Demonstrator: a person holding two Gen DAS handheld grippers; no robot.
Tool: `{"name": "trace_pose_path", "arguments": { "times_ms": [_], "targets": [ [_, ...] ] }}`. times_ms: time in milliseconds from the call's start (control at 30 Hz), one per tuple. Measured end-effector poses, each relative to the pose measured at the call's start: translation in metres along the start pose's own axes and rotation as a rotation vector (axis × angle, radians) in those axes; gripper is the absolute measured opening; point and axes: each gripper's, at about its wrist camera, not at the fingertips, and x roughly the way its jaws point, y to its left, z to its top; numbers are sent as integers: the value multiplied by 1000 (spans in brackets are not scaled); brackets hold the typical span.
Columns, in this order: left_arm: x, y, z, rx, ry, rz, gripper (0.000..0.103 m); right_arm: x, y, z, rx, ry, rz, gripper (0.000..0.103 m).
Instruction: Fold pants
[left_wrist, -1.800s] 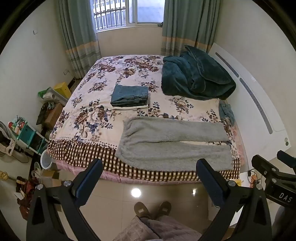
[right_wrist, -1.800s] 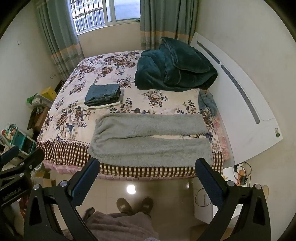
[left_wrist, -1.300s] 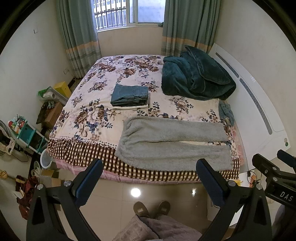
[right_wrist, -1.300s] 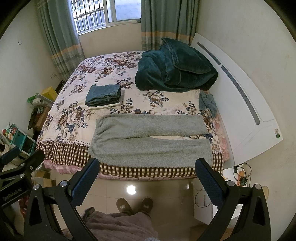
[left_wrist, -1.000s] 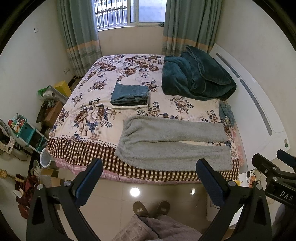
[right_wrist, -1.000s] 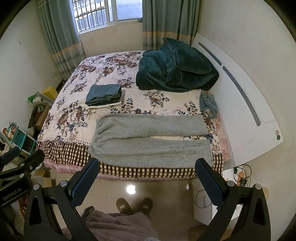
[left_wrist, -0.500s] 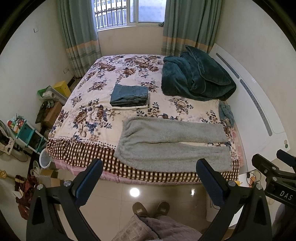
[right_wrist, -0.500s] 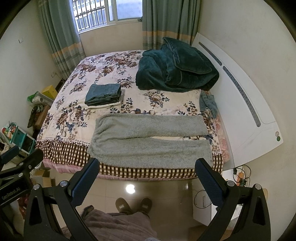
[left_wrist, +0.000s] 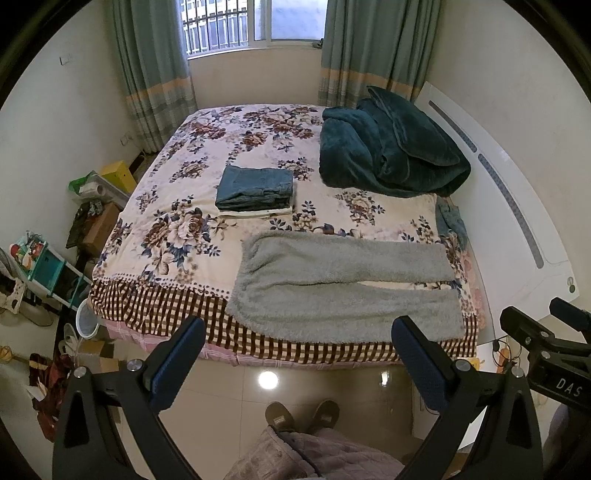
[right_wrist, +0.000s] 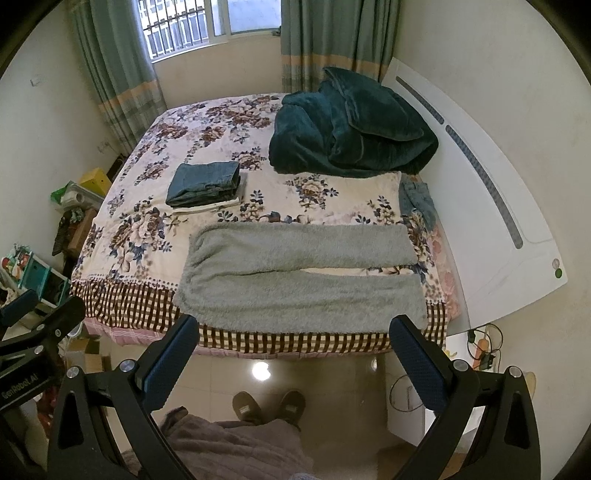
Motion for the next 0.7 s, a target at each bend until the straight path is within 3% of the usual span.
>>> {"name": "trace_pose_path", "arguments": {
  "times_ms": [67,200,367,533,700],
  "targets": [
    [12,3,7,1,-13,28,103,9,2,3,25,1,-23,103],
    [50,16,23,-55,11,-7,103,45,-8,14,107,1,-94,103],
    [122,14,51,-95,33,11,103,113,-40,46,223,31,-170,103],
    [196,7,99,-134,49,70,103,213,-91,87,292,90,-208,103],
    [293,-9,123,-164,177,194,103,344,-149,137,324,195,-179,103]
  ]
}}
